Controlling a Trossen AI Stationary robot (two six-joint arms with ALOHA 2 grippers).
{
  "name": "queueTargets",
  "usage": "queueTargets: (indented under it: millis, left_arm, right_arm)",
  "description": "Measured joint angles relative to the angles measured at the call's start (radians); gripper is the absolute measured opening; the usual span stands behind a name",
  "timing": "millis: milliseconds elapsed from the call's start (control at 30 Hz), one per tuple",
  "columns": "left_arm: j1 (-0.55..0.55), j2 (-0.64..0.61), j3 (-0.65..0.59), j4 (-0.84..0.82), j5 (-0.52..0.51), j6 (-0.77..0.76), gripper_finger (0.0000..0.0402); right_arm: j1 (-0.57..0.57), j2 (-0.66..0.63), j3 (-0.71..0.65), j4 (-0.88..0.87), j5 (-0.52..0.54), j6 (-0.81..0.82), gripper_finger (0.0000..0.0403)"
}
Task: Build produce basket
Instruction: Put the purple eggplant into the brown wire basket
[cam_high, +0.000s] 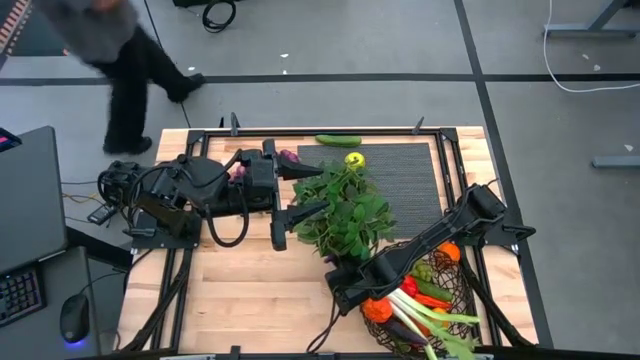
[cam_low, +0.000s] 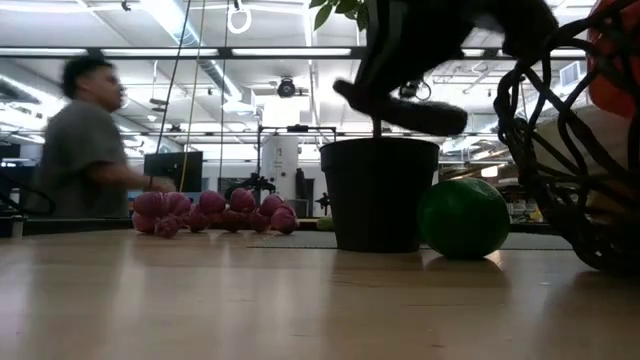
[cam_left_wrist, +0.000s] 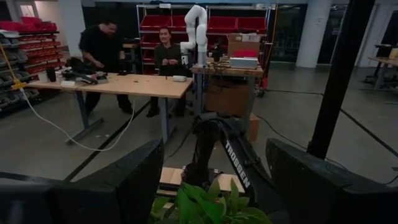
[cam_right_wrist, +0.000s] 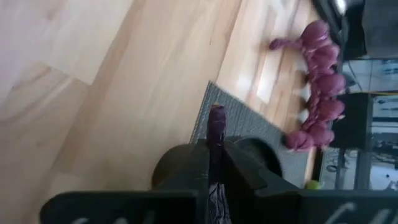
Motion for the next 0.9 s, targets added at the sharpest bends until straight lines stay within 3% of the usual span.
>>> queueTargets:
  millis: [367,667,900]
  left_arm:
    - [0.0,0.0,0.0,0.001,0.0,-0.001,0.0288]
    - [0.0,0.0,0.0,0.001,0.0,0.0,0.0288]
    - [0.0,0.0,0.001,0.001,0.0,0.001,0.0288]
  right_arm:
    - [0.034,0.0,0.218,-0.228,-0.041,0.076,0.0033]
    - [0.086,0.0,0.373,-0.562,-0.365,0.421,0.0031]
    - [0.168,-0.001,0.452,-0.687,-0.592,0.71,0.0031]
